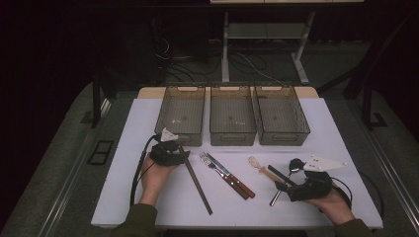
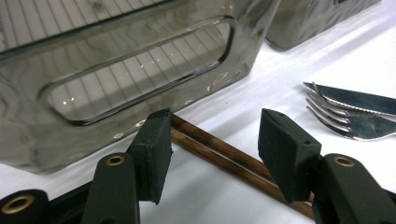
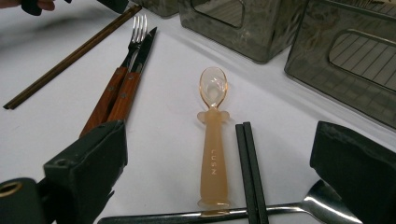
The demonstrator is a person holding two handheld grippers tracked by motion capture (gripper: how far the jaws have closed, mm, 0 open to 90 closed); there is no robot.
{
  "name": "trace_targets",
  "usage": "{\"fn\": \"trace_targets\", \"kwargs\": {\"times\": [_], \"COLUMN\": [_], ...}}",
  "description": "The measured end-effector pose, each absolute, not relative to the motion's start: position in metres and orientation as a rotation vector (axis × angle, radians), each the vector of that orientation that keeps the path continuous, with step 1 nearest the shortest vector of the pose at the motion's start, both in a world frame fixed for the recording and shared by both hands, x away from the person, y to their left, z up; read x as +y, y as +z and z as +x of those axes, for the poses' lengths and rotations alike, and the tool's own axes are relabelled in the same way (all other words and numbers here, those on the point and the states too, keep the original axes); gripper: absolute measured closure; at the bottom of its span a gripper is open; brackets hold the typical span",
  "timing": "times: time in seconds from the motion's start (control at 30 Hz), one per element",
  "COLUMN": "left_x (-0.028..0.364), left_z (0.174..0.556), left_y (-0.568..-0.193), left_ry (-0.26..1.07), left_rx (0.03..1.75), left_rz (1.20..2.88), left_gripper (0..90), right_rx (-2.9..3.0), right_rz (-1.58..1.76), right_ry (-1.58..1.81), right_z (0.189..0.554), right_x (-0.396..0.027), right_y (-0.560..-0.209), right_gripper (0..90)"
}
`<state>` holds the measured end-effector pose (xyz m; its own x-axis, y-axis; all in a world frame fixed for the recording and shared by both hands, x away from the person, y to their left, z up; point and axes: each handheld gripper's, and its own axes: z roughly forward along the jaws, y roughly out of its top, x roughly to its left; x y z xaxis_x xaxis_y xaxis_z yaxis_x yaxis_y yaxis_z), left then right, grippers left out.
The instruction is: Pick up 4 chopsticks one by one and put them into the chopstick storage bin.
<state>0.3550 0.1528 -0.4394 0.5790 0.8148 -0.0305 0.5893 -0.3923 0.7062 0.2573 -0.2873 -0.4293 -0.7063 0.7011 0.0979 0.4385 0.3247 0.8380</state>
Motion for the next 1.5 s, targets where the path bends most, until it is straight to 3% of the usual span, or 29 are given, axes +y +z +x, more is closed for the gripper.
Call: {"fn": "trace_targets", "kwargs": {"times": [0.77, 1.5], "left_x": [0.142, 0.147], "left_z": [0.356, 0.356], "left_y": [-0.446, -0.442], "left_ry": [0.448, 0.42], "left_rx": [1.154, 1.112], "left_rz": [2.173, 2.228], "left_gripper": [42.5, 51.8], "right_rx": [2.321, 2.321], "right_rz": [1.015, 1.016], "right_ry": [1.314, 1.311], "right_z": [0.257, 0.257], "right_x": [-0.286, -0.286], "right_y": [-0.43, -0.43], "right_gripper": [4.2, 4.2]}}
